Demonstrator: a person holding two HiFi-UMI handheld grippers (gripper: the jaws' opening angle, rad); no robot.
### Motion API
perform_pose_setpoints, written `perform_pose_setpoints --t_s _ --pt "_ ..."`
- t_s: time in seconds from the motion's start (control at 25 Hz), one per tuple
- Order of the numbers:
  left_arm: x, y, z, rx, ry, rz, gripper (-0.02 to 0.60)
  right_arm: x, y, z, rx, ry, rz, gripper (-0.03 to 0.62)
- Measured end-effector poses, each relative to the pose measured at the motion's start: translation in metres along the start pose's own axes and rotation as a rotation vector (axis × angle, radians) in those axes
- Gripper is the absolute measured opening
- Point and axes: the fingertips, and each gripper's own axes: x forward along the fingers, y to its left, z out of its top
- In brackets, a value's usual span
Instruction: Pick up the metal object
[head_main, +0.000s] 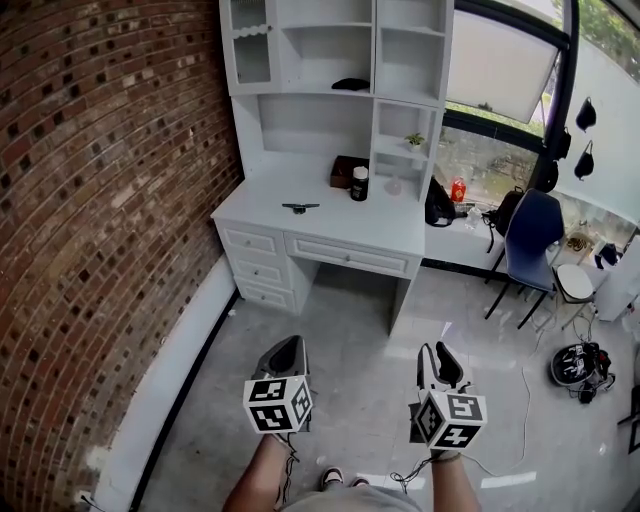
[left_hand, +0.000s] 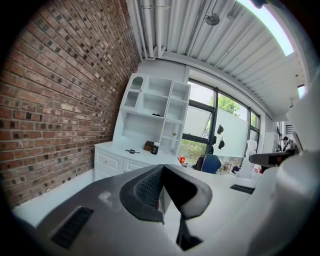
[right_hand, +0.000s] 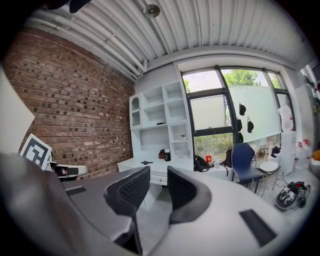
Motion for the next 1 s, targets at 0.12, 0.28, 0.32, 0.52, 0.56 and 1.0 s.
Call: perform_pose_setpoints --t_s 0.12,0.28,0.32,0.52,0.56,1.0 --pt "0.005 0.002 -0.001 -0.004 0.004 -0.012 0.012 0.002 -0.002 -0.003 0.008 0.004 -0.018 0.103" --pt "0.011 -0.003 -0.008 0.015 0.031 -0.038 0.012 0.005 -0.007 -0.008 0.032 0.018 -0.041 0.097" --pt "0.014 -0.005 -0.009 0.017 0.037 -0.045 0.012 0.006 -0.008 -0.009 0.034 0.022 -0.046 0.095" --pt "0.028 -0.011 -0.01 0.03 0.052 -0.071 0.012 0.01 -0.018 -0.011 0.042 0.029 -0.078 0.092" --pt "0.032 -0.011 -0.01 0.031 0.052 -0.073 0.012 0.012 -0.022 -0.012 0.045 0.03 -0.084 0.091" --pt "0.085 -0.012 -0.004 0.043 0.067 -0.074 0.012 0.06 -0.052 -0.01 0.063 0.047 -0.105 0.089"
